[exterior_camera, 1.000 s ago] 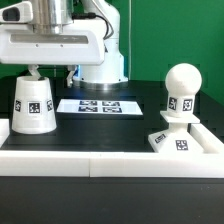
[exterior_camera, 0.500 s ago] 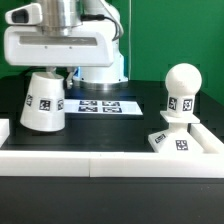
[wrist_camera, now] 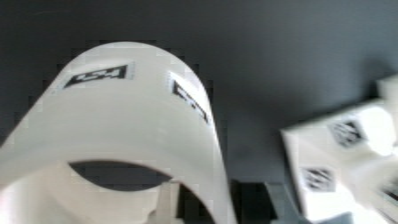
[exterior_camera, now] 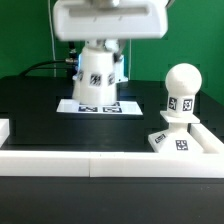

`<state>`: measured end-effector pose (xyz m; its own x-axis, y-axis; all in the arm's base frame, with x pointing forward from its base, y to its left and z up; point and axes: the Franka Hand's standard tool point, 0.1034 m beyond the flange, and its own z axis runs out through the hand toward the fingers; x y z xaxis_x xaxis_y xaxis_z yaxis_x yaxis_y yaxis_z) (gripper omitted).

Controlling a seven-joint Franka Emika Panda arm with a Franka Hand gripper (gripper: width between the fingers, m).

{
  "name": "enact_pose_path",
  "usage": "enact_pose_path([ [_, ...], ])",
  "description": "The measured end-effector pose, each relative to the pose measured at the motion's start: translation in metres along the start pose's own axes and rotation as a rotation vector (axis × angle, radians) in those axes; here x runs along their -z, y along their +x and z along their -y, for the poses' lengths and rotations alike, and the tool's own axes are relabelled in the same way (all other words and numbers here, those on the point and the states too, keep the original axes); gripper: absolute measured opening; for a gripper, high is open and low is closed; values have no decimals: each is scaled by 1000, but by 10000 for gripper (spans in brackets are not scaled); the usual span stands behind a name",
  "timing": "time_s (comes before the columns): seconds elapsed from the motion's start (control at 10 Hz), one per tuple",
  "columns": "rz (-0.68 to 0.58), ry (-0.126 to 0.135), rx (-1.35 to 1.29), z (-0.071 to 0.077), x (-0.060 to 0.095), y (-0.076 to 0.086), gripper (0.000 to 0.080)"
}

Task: Assemble lamp

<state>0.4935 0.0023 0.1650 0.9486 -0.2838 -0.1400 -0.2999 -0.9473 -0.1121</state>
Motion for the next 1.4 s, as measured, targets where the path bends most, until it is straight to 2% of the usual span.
enact_pose_path([
  [0.2,-18,23,-26,22,39,21,44],
  [0.4,-21,19,-22,18,32,20,44],
  [0.7,-22,19,-22,20,32,19,44],
  [0.8,-17,23,-43,32,38,18,44],
  [0.9,-19,30,-51,51,52,22,44],
  [1.1,-23,37,-93,80,72,32,44],
  [1.2,-30,39,-99,95,79,37,44],
  [1.4,-37,37,-113,120,76,40,44],
])
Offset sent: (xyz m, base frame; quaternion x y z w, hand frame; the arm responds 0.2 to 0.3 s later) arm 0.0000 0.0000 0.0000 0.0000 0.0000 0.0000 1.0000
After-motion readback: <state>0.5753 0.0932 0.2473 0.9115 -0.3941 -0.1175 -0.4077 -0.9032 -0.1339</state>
